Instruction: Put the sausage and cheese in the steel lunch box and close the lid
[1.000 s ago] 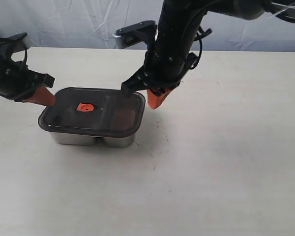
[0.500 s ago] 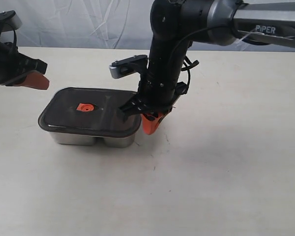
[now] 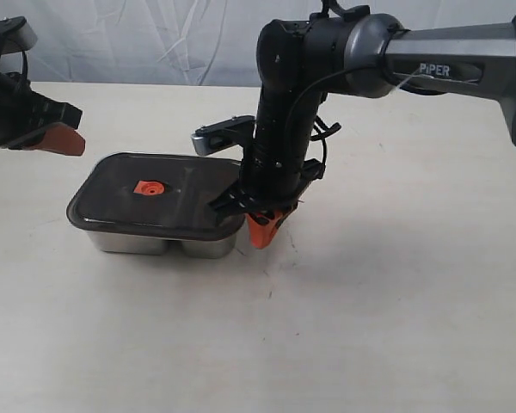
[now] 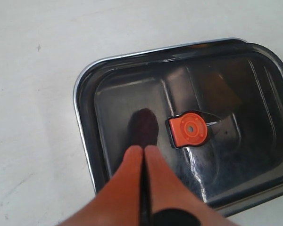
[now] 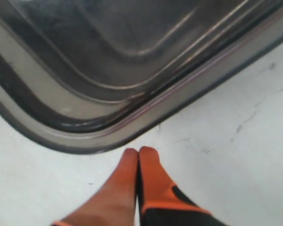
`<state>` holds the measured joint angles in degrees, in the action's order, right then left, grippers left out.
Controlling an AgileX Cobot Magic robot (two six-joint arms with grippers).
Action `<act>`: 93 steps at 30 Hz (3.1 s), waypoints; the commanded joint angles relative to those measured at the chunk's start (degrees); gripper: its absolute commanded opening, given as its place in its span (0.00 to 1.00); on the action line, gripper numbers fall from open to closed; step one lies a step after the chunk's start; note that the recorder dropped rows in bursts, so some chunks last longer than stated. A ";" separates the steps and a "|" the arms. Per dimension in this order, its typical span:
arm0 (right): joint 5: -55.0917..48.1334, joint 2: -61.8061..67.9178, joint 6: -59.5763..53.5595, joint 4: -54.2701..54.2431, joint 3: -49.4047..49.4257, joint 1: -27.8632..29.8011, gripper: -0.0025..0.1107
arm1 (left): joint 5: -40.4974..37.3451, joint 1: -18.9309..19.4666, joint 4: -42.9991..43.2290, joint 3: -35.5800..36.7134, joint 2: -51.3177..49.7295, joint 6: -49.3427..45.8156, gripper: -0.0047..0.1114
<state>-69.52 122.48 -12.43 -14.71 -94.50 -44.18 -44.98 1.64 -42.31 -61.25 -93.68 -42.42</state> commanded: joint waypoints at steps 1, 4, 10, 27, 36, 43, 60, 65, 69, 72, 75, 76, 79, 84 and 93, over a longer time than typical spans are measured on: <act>3.97 0.12 -0.54 -0.15 -0.07 0.07 0.01 | 0.11 0.00 -0.01 -0.23 0.63 0.08 0.04; 6.68 0.12 -0.54 -0.15 -0.07 0.07 0.01 | 0.11 0.00 -0.01 -0.23 0.63 0.08 0.04; 7.22 0.12 -0.54 0.80 -0.07 0.07 0.01 | -0.13 0.00 -0.01 -0.23 0.63 0.08 0.04; 5.21 -0.87 4.33 9.49 -10.82 0.18 0.01 | -3.20 -0.12 2.02 -0.23 -6.14 0.08 0.04; 5.33 2.04 1.62 3.66 -10.92 0.18 0.01 | -2.59 -0.12 4.80 -0.23 -7.46 2.03 0.04; 5.90 2.29 1.48 3.93 -10.92 0.18 0.01 | -1.50 -0.12 4.40 -0.23 -10.36 2.01 0.04; 4.25 8.85 1.48 2.65 -10.92 0.18 0.01 | -0.33 -0.12 3.99 -0.23 -11.70 2.01 0.04; 3.58 11.09 1.48 1.87 -10.92 0.18 0.01 | -0.19 -0.12 2.98 -0.23 -11.70 2.01 0.04; 3.17 11.89 1.34 1.17 -10.92 0.18 0.01 | 0.06 -0.12 4.05 -0.23 -12.08 2.97 0.04; 3.17 12.03 1.34 1.06 -10.92 0.18 0.01 | 0.06 -0.12 5.01 -0.23 -13.48 4.28 0.04; 3.17 12.03 1.34 0.83 -10.92 0.18 0.01 | -0.38 -0.12 6.04 -0.23 -15.36 5.75 0.04; 3.17 12.03 1.34 0.83 -10.92 0.18 0.01 | -0.38 -0.12 6.04 -0.23 -16.02 6.05 0.04; 3.17 12.03 1.34 0.49 -10.92 0.18 0.01 | -0.38 -0.12 6.04 -0.23 -17.22 5.99 0.04; 3.17 12.03 1.34 0.23 -10.92 0.18 0.01 | -0.25 -0.12 6.04 -0.23 -18.29 6.25 0.04; 3.17 12.03 1.34 0.23 -10.92 0.18 0.01 | -0.09 -0.12 12.20 -0.46 -19.62 11.67 0.04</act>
<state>-66.26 130.76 -10.80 -13.86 -107.05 -43.63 -47.34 1.64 -42.53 -63.51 -109.02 -33.25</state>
